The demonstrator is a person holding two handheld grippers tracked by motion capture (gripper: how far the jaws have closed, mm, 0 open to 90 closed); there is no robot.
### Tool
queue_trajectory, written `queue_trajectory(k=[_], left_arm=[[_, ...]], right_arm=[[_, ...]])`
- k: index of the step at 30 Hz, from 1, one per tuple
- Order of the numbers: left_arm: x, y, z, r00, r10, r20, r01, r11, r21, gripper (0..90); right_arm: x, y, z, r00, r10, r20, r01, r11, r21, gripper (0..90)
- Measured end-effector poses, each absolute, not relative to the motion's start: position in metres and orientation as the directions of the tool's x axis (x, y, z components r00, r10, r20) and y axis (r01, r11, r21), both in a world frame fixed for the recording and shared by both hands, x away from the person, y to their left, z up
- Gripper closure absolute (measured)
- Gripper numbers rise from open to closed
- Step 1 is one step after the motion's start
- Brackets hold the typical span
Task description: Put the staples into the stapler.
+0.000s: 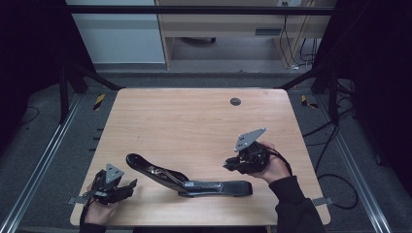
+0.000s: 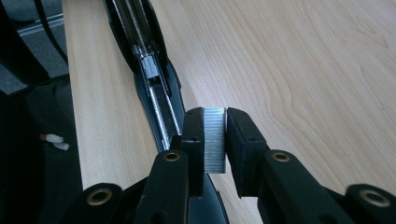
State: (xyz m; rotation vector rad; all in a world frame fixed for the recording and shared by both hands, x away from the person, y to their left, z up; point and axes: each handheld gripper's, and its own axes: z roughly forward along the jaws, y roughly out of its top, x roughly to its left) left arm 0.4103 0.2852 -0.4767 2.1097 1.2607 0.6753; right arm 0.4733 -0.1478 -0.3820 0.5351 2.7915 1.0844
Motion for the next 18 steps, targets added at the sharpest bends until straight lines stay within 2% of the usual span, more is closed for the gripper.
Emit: queue_trajectory(k=[18], left_arm=[[0.41,0.285,-0.477,0.425,0.896,0.125,0.602,-0.383,0.7,38.1]], right_arm=[[0.48,-0.121,-0.386,-0.964,0.26,0.057,0.237,0.741,0.628,77.8]])
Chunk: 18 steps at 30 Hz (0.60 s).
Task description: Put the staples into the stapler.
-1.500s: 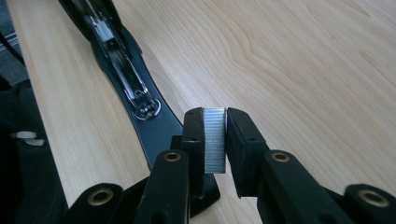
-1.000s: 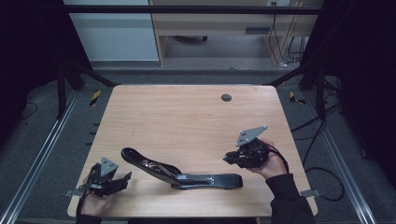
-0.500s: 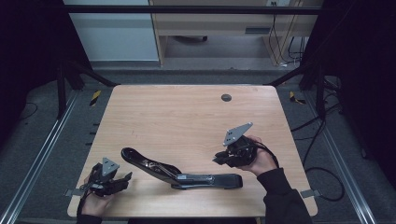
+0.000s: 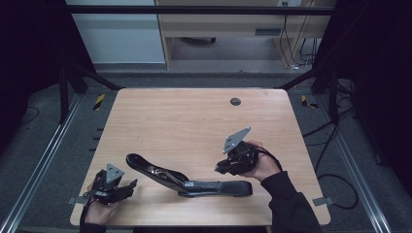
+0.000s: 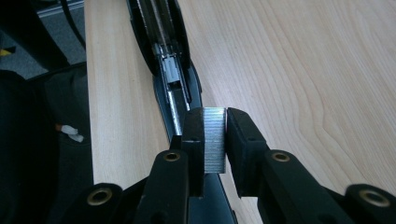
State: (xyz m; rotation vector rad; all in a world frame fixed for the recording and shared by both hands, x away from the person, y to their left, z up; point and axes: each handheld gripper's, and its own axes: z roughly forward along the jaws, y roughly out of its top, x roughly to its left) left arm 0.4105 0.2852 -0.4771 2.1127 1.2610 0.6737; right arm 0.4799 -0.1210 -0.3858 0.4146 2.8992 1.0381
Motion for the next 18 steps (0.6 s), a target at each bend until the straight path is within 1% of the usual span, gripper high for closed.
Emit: queue_trajectory(k=[7,18], left_arm=[[0.411,0.285,-0.477,0.428,0.895,0.126,0.605,-0.387,0.696,38.2],[0.411,0.285,-0.477,0.43,0.894,0.126,0.604,-0.389,0.695,38.3]], right_arm=[[0.48,-0.106,-0.387,-0.975,0.213,0.059,0.205,0.773,0.6,77.8],[0.481,-0.092,-0.394,-0.983,0.174,0.059,0.176,0.792,0.585,77.8]])
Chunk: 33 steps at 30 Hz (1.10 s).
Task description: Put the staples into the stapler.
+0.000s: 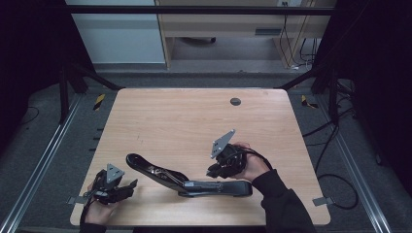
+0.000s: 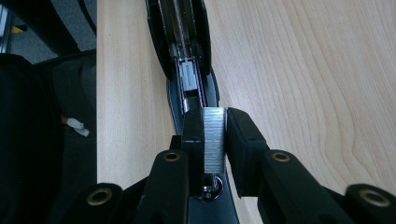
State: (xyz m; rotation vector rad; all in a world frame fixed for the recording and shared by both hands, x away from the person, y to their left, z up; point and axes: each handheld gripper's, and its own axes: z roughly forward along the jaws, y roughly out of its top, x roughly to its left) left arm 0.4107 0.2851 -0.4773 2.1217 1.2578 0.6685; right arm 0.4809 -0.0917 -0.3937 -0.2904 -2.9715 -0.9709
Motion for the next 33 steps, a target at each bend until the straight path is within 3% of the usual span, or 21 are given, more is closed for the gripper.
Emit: queue_trajectory(k=[33], left_arm=[[0.41,0.285,-0.477,0.431,0.894,0.124,0.605,-0.389,0.695,38.3]], right_arm=[[0.48,-0.077,-0.419,-0.992,0.099,0.074,0.123,0.831,0.542,77.8]])
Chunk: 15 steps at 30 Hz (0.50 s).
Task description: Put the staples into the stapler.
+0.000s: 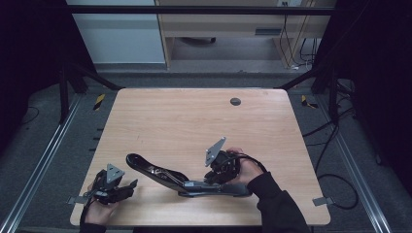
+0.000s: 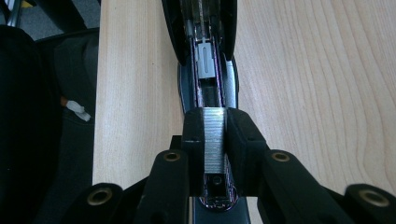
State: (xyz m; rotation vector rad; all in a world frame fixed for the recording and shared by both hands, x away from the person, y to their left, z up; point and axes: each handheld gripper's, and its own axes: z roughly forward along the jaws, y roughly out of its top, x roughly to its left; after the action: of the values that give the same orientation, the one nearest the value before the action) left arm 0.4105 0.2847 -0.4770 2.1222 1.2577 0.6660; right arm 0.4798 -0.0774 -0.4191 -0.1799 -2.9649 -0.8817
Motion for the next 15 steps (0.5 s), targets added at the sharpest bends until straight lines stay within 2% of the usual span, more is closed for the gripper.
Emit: queue_trajectory(k=[15], left_arm=[[0.4108,0.2845,-0.4774,0.431,0.894,0.125,0.607,-0.389,0.693,38.4]], right_arm=[[0.4812,-0.0765,-0.4251,-0.993,0.094,0.076,0.121,0.838,0.532,77.9]])
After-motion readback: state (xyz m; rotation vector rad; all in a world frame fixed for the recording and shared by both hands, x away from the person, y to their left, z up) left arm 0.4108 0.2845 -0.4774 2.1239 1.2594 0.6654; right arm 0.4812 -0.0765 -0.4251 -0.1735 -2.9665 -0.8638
